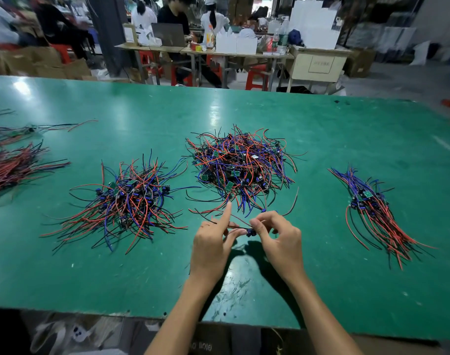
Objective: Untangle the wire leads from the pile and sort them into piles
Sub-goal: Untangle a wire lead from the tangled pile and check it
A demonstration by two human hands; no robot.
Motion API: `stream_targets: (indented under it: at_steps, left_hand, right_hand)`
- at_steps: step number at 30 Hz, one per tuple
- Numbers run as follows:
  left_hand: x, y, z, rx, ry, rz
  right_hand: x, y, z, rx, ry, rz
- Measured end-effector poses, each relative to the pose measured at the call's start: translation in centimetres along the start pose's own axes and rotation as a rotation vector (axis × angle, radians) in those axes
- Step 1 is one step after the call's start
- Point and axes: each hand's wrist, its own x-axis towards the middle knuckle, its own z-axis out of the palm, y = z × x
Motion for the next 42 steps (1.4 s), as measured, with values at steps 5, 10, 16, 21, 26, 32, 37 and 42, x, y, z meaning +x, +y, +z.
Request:
stream_targets:
  at_steps: [5, 10, 16, 21, 26, 32, 37, 42]
  left_hand:
    - [0.1, 0.0, 0.2, 0.019, 0.041, 0.047]
    - [0.1, -0.1, 0.6, 0.05, 0.071, 0.051]
    - [0.2, -0.1, 0.5, 0.108, 0.134, 0.089]
    - [0.1, -0.6, 0.7, 0.124, 0.145, 0.119]
    - [0.2, -0.1, 0.9, 0.25, 0.129, 0.008]
    - [0.6, -0.5, 0.7, 0.252, 0.086, -0.152]
    - [0.7, -0.9, 0.8, 0.279, 0.133, -0.179]
    - [0.6, -1.0, 0.6, 0.233, 0.165, -0.127]
  right_hand:
    - [-0.1, 0.4, 0.1, -0.176, -0.048, 0.005]
    - [0.0, 0.4, 0.4, -0.175, -0.028, -0.004]
    - [0.0, 0.5, 0.4, -0.15, 0.05, 0.031]
    - [-0.1, 0.5, 0.1, 0.008, 0.115, 0.166]
    - [0.4, 0.3, -0.5, 0.211, 0.172, 0.239]
    - [0.9, 1.5, -0.9, 0.468, 0.321, 0.375]
    - [0.8, 1.5, -0.9, 0.502, 0.312, 0.396]
    - [0.9, 1.4, -0.9, 0.519, 0.315, 0.409]
